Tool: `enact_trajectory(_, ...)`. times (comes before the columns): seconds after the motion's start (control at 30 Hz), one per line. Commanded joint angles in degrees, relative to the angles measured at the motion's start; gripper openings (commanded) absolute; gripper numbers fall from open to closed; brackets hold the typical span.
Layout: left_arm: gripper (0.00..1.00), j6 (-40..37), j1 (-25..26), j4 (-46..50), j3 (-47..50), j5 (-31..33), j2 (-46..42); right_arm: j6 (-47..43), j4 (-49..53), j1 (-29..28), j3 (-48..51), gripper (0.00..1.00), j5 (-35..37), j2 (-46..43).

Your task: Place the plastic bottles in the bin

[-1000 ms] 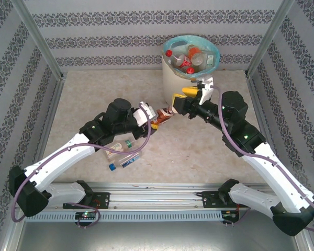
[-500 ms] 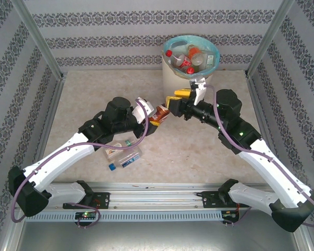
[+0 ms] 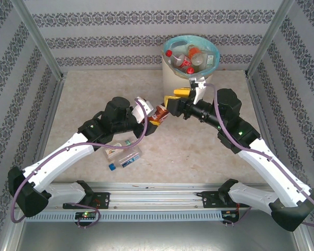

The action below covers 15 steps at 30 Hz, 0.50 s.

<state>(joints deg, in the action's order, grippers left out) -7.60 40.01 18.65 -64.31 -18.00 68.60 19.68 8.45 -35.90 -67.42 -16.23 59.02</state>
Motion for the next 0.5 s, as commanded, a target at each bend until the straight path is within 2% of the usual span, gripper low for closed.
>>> enact_trajectory(0.0,0.47,0.9,-0.3,-3.4,-0.6,-1.1,-2.2,1.1,0.6,-0.7,0.4,0.61,3.2,-0.8)
enact_trajectory(0.2,0.47,1.4,-0.3,-4.4,0.2,-1.6,-2.6,1.9,2.2,-0.7,0.6,0.60,5.1,-0.9)
enact_trajectory(0.23,0.47,1.4,-0.3,-4.4,0.2,-1.7,-2.7,2.2,2.1,-0.7,0.7,0.57,4.4,-0.8)
enact_trajectory(0.37,0.47,1.8,-0.3,-4.9,0.4,-1.5,-2.8,3.5,0.1,-0.7,0.1,0.44,-2.2,0.0)
enact_trajectory(0.47,0.48,1.9,-0.3,-5.1,0.4,-1.2,-2.9,4.5,-0.5,-0.8,-1.3,0.42,-6.3,1.3)
